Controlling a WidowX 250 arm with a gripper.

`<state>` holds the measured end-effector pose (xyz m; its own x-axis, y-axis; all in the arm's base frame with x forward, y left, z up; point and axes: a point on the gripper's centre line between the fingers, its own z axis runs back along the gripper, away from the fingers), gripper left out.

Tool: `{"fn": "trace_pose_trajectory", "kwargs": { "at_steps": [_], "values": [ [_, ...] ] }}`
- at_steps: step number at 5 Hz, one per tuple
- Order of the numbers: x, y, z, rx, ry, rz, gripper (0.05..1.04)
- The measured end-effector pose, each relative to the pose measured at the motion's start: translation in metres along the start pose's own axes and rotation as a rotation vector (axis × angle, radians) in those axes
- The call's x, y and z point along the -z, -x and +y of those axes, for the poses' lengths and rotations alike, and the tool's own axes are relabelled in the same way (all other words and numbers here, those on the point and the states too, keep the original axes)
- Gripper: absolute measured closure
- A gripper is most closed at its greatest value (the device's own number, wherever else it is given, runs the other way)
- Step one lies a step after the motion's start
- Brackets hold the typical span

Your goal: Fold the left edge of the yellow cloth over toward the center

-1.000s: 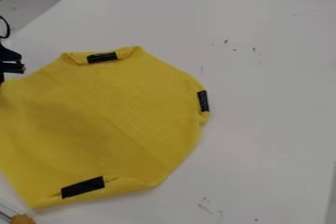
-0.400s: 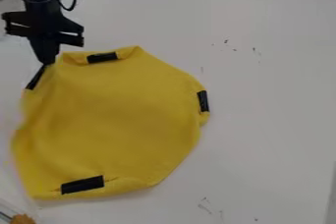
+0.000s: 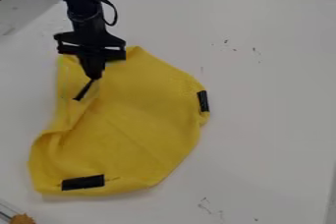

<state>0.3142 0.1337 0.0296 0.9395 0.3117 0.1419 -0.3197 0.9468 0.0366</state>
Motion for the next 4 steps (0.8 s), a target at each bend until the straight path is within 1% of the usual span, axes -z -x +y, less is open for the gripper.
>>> {"fn": "trace_pose_trajectory", "kwargs": {
  "at_steps": [1, 2, 3, 4],
  "values": [
    [0.011, -0.003, -0.010, 0.005, 0.052, 0.017, 1.030],
    [0.008, -0.009, -0.022, 0.017, 0.063, 0.004, 1.010],
    [0.008, -0.007, -0.046, -0.082, 0.063, 0.017, 0.865],
    [0.000, -0.006, -0.069, -0.137, 0.044, 0.049, 0.616]
  ]
}}
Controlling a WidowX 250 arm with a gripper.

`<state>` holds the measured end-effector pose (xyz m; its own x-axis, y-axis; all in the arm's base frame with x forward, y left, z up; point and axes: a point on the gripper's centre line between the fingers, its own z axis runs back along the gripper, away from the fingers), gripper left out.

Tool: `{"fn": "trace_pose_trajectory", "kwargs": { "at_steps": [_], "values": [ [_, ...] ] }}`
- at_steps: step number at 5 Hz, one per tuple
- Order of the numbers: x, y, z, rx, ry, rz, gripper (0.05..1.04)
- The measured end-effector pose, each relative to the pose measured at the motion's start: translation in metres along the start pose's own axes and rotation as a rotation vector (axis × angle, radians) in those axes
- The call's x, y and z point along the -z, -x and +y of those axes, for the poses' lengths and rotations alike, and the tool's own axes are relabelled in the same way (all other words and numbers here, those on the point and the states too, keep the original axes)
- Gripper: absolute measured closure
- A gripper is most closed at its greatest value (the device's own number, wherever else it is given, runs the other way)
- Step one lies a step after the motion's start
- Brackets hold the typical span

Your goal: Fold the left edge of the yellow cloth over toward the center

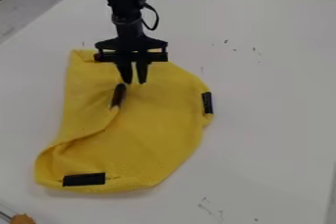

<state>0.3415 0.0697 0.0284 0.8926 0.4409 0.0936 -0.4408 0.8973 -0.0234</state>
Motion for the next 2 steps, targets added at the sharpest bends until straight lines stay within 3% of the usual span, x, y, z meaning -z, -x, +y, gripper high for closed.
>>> {"fn": "trace_pose_trajectory", "kwargs": {
  "at_steps": [1, 2],
  "values": [
    [-0.0095, 0.0047, -0.0229, -0.010, -0.032, -0.011, 0.314],
    [-0.0148, -0.0034, -0.0225, 0.091, -0.066, -0.044, 0.091]
  ]
}}
